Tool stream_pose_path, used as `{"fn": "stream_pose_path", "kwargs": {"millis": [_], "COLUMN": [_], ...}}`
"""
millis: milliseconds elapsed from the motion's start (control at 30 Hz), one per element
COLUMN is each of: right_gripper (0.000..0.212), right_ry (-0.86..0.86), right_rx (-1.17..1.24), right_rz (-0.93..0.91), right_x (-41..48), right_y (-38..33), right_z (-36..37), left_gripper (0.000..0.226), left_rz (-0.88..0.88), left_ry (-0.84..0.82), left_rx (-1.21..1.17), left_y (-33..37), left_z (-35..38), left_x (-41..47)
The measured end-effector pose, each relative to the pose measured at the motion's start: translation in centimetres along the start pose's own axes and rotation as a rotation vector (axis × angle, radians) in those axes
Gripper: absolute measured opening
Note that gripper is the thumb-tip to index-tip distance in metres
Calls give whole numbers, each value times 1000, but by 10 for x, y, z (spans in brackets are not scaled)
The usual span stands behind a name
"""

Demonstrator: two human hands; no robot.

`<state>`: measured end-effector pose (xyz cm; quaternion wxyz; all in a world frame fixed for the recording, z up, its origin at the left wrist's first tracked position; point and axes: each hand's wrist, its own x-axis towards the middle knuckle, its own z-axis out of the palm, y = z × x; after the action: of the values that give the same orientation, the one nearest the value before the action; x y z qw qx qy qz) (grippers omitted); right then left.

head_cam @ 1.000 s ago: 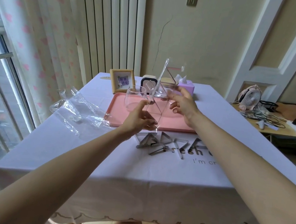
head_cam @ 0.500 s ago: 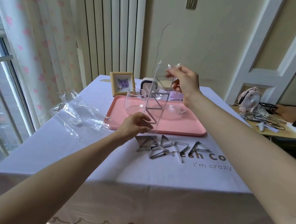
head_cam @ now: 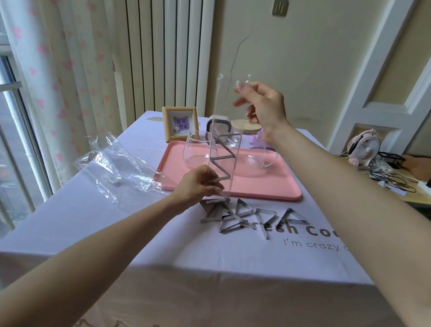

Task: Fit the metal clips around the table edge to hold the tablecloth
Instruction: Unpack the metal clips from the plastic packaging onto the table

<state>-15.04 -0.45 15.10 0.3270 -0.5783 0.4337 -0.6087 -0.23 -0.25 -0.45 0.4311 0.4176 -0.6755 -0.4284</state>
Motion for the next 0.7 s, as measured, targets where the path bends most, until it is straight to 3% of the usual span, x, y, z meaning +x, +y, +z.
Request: {"fn": "stream_pose_path", "kwargs": {"millis": [133,367,567,700], "right_gripper": [11,20,8,7], "right_ry": [-166,5,-199,-101], "right_rx": [-196,10,-226,-103], "right_rz": [33,-45,85,72], "right_x": [-17,-9,-23,-25], "right_y": [18,13,19,28], "right_z": [-4,-7,-13,-14], "left_gripper": [23,21,17,21], "left_rz": [24,-17,-22,-31], "left_ry": [25,27,27,13], "left_rx": [5,17,-7,-55], "left_y": [1,0,3,7], "left_z": [0,3,5,6], "left_x": [2,4,4,2]}}
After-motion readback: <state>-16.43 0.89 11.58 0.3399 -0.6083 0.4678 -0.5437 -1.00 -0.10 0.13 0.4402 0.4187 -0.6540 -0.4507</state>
